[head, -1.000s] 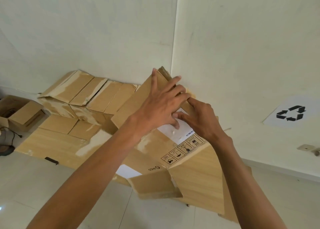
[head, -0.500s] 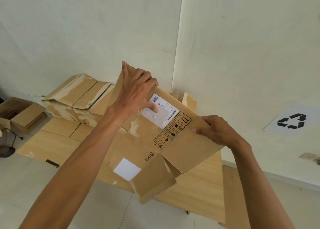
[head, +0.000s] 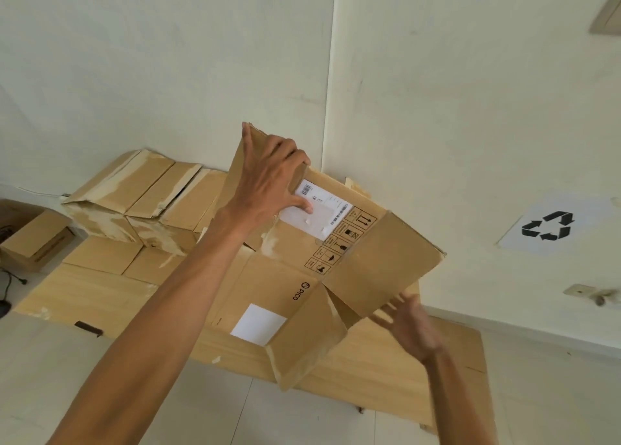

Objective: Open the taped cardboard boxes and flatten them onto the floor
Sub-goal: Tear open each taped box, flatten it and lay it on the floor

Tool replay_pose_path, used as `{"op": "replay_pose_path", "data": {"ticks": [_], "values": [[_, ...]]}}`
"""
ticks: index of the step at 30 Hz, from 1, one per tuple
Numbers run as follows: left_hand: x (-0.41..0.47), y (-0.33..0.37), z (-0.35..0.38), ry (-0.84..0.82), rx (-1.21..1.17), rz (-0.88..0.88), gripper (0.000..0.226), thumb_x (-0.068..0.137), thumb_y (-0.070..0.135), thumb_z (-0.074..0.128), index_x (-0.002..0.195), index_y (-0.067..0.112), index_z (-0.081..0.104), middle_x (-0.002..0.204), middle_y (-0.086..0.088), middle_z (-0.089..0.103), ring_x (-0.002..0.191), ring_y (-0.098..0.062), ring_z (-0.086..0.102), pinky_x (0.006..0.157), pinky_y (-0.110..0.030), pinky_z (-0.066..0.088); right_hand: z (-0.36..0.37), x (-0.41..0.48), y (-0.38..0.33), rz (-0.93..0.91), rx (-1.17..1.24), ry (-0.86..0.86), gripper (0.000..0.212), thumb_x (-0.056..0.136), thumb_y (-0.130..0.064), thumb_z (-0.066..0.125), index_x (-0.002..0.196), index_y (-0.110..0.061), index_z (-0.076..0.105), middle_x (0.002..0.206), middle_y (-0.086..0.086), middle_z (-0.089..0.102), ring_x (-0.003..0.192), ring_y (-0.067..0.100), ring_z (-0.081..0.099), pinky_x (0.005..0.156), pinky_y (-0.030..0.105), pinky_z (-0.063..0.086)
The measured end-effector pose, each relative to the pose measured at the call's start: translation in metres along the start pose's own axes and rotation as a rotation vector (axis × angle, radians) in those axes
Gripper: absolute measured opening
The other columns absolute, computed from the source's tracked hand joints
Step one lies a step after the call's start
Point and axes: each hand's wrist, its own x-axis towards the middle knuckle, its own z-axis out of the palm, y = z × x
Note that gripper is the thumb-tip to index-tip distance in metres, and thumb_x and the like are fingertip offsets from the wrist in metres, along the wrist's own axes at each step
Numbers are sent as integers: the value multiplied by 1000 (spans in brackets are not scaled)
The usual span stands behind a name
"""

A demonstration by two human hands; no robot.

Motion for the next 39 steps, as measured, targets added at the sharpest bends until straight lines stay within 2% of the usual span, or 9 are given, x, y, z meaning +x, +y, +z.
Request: {"op": "replay_pose_path", "data": {"ticks": [4, 8, 12, 16, 20, 23, 28, 32, 39], "values": [[6, -12, 1, -59, 38, -85, 96, 42, 84, 73, 113, 20, 64, 107, 0, 58, 110, -25, 51, 111, -78, 11, 53, 22, 44, -55, -236, 132, 84, 57, -46, 96, 126, -9, 65, 122, 9, 72, 121, 34, 64, 99, 47, 55], [4, -22, 4, -70, 72, -198, 93, 43, 82, 77, 114, 22, 63, 107, 2, 58, 111, -25, 50, 110, -79, 9, 77, 28, 58, -136, -329, 186, 45, 79, -8, 85, 121, -12, 68, 114, 6, 76, 108, 25, 71, 90, 44, 59], [-3, -31, 0, -21, 67, -248, 94, 43, 80, 78, 117, 23, 64, 109, 1, 58, 115, -26, 50, 110, -79, 7, 83, 32, 65, -219, -452, 401, 30, 87, -46, 73, 101, -21, 72, 92, -5, 78, 85, 16, 73, 78, 55, 60], [-7, -66, -14, 88, -59, -345, 108, 47, 82, 77, 137, 26, 55, 134, -3, 54, 131, -26, 45, 114, -74, 10, 90, 27, 23, -318, -486, 455, 20, 93, -40, 67, 104, -24, 70, 79, 5, 72, 69, 11, 61, 63, 46, 57], [-42, -82, 7, 202, -548, -779, 138, 54, 79, 81, 161, 26, 12, 166, -3, 15, 154, -22, 12, 123, -58, 14, 88, 18, -38, -495, -533, 370, 10, 98, -21, 61, 99, -12, 65, 73, 12, 61, 61, 3, 57, 59, 28, 52], [-92, -72, 47, -130, -921, -1143, 146, 56, 73, 85, 159, 30, -10, 169, -2, -1, 156, -23, 6, 122, -52, 20, 73, 12, -73, -536, -547, 336, 17, 97, -25, 63, 110, -15, 68, 99, 10, 74, 91, 13, 71, 76, 37, 58], [-138, -38, 96, -461, -1177, -1139, 111, 57, 80, 77, 146, 23, 44, 138, 1, 59, 121, -21, 58, 97, -41, 51, 58, -7, -113, -566, -539, 233, 31, 97, -16, 60, 128, -9, 63, 121, 2, 72, 112, 15, 69, 87, 29, 58], [-131, -25, 101, -420, -1320, -1040, 97, 40, 86, 79, 119, 31, 63, 116, 9, 70, 107, -10, 66, 94, -37, 54, 39, -19, -124, -488, -535, 217, 33, 96, -18, 61, 128, -9, 63, 123, 6, 72, 116, 24, 67, 93, 39, 58], [-122, 18, 106, -393, -1371, -1024, 35, 77, 43, 84, 107, 31, 69, 103, 10, 76, 100, -7, 69, 79, -22, 54, -6, -30, -113, -498, -625, 486, 35, 102, -24, 58, 137, -20, 57, 127, -5, 68, 116, 12, 66, 92, 33, 57]]}}
